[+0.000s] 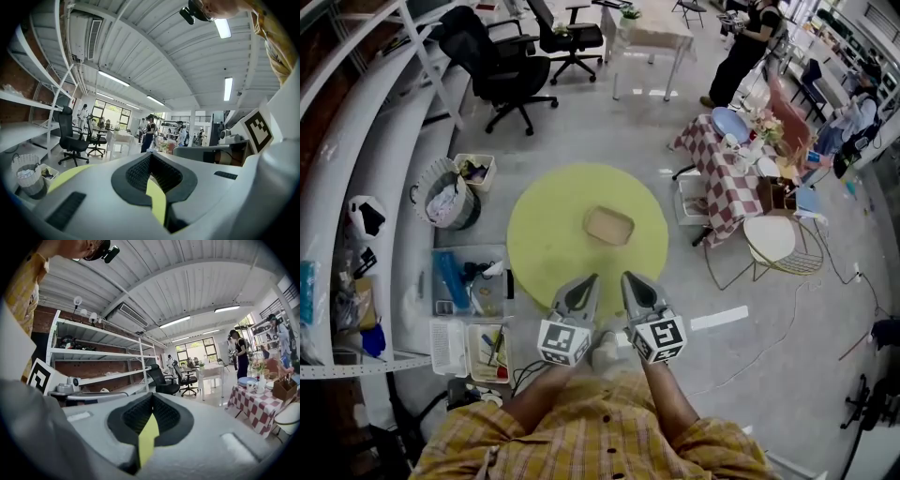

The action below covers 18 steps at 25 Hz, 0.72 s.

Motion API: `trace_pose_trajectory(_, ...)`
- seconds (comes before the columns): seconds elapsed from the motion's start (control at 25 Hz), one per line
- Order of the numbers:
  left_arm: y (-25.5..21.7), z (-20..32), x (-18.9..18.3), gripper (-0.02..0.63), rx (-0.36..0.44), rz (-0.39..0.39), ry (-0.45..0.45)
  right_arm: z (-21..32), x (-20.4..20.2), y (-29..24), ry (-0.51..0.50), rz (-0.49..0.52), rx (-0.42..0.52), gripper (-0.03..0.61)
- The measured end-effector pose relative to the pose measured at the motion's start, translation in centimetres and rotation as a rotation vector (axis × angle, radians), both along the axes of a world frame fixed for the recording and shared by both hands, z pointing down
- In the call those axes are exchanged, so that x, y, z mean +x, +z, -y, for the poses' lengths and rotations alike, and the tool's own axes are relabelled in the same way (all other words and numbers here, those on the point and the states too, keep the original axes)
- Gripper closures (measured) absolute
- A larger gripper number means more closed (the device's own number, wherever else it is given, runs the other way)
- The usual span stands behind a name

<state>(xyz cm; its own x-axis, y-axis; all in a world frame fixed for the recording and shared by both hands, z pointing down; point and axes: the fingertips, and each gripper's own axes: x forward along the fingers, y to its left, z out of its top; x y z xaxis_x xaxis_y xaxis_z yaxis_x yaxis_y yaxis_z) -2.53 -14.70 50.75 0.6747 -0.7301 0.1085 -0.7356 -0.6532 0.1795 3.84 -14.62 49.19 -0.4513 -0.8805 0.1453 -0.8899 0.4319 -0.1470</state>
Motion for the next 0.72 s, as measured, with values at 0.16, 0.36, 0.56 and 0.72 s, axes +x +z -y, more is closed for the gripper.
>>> trace_pose_trajectory(0.16,1.4,0.6,1.0,0.609,-0.013,0.016,0.005,1.4,0.7,1.9,0.001,0.021,-0.027,0.58)
trace_pose_trajectory(0.36,2.6,1.3,1.4,0.609,-0.021,0.039,0.003,3.2,0.8,3.8,0.002,0.032,-0.057,0.58)
trace_pose_trajectory(0.56,4.3,1.5,1.5,0.609,-0.049,0.055,-0.003,4.8,1.2,5.4,0.022,0.08,-0.096,0.58)
trace_pose_trajectory(0.72,4.7,1.6,2.4,0.609,-0.045,0.07,0.01,6.1,2.3,7.2,0.064,0.175,-0.135,0.58)
